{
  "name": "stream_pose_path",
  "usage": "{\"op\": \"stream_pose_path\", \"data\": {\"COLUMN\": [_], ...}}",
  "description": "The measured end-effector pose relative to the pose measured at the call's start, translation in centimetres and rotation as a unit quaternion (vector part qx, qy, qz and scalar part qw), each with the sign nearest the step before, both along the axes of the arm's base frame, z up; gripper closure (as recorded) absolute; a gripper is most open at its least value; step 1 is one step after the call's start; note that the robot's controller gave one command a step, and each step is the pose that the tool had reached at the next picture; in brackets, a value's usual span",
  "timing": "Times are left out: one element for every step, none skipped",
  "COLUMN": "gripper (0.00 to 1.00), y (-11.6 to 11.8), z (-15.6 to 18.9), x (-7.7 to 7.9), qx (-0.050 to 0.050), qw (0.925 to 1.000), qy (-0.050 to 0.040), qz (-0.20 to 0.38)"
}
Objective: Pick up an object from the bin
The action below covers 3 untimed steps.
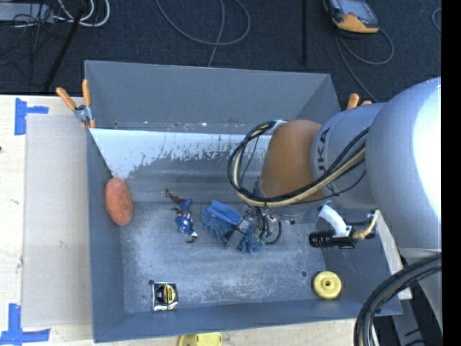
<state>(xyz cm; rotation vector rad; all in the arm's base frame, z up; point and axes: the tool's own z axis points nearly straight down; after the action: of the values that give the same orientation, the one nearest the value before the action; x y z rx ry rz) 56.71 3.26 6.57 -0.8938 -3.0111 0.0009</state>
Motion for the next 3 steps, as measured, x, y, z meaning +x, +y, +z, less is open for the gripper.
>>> {"op": "stream_pose_path", "data": {"gripper": [1.00, 1.00, 1.00], "y": [0.1, 0.0, 0.0], "z": [0.4, 2.1, 3.9], "x": [-0.1, -0.3, -0.1], "qx": [0.000, 0.000, 0.000], "qw": [1.0000, 1.0000, 1.0000], "qy": [0.0024, 0.0043, 0.0012], "qz": [-0.005, -0.001, 0.000]}}
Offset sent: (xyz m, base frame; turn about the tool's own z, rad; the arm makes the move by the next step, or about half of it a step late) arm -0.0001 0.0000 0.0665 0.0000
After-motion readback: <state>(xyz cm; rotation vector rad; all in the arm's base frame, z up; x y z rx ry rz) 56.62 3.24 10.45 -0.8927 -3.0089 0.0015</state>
